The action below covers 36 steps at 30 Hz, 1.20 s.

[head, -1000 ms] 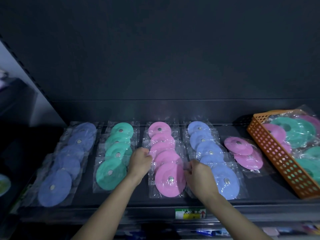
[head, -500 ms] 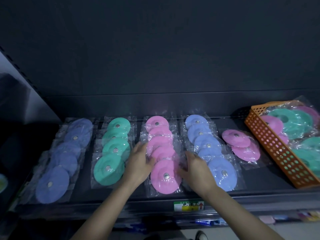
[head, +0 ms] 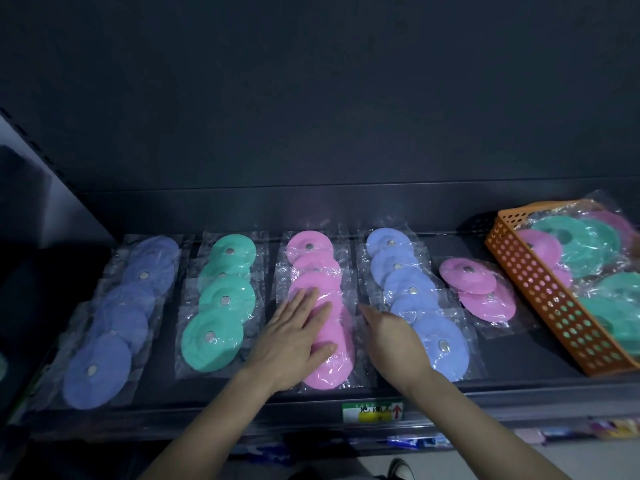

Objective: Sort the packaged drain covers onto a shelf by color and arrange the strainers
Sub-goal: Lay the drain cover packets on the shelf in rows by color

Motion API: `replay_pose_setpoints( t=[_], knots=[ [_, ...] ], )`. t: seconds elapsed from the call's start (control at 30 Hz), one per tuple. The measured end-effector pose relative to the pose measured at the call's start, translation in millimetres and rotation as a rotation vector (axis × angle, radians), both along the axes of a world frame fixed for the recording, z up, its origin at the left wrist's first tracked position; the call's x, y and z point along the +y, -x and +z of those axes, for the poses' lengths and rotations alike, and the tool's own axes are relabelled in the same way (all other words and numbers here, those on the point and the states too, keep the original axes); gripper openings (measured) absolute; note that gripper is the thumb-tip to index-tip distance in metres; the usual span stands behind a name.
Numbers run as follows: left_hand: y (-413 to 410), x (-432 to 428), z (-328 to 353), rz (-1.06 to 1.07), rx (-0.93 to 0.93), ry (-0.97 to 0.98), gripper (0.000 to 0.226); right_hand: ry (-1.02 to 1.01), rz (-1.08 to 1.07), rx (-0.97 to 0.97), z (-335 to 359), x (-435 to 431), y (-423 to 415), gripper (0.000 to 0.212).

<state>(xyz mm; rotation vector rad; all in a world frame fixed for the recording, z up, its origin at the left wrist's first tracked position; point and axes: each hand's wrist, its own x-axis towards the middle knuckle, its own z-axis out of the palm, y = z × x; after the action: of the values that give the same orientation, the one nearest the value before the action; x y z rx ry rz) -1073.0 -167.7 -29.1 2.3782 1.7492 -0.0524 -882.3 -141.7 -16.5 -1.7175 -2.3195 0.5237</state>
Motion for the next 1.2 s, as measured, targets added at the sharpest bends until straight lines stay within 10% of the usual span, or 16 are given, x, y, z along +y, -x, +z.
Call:
replay_pose_setpoints(
  t=[0.6,0.93,1.2],
  knots=[
    [-22.8,6.0,8.4,0.039,-0.087,-0.031,0.095,-0.038,-0.105,0.138,23.3,21.2,-29.8,0.019],
    [-113.3,51.3,43.3,-0.036,-0.428,-0.056,0.047,-0.205,-0.302,0.034,10.8,48.0,-158.9,0.023],
    [-193.7,110.5,49.5,-0.094,-0.359,-0.001,0.041,-0.134,-0.391,0.106,-1.4,61.4,-202.9,0.015]
  ],
)
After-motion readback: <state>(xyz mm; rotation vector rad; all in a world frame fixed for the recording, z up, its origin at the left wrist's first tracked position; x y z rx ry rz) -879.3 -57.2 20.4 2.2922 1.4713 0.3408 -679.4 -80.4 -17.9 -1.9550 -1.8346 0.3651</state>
